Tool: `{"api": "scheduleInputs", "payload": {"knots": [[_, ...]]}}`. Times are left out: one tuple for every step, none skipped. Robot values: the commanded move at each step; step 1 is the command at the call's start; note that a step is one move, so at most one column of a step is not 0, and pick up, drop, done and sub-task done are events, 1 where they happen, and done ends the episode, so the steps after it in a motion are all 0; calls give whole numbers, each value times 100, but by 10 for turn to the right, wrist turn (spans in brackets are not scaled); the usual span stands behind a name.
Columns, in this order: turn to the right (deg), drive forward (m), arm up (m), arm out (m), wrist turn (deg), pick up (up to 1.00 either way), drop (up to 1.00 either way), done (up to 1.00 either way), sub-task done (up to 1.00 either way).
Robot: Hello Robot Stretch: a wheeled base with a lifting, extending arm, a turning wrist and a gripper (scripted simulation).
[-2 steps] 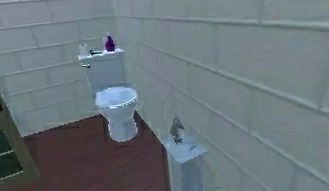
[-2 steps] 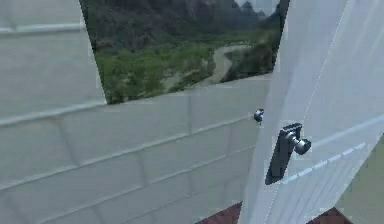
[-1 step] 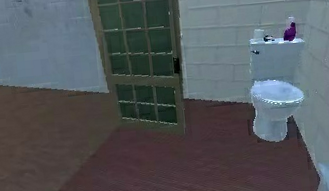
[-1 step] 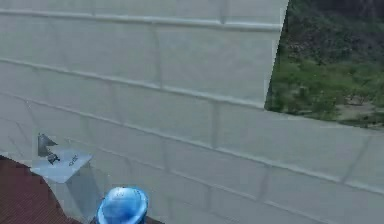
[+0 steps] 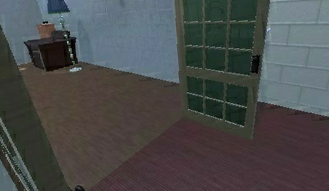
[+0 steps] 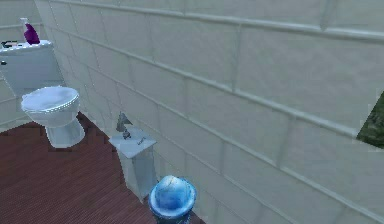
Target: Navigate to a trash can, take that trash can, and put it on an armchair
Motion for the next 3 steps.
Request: {"api": "scheduleInputs", "payload": {"knots": [[0,0,20,0,0,0,0,0,0],[0,0,0,38,0,0,0,0,0],[0,0,0,0,450,0,0,0,0]]}}
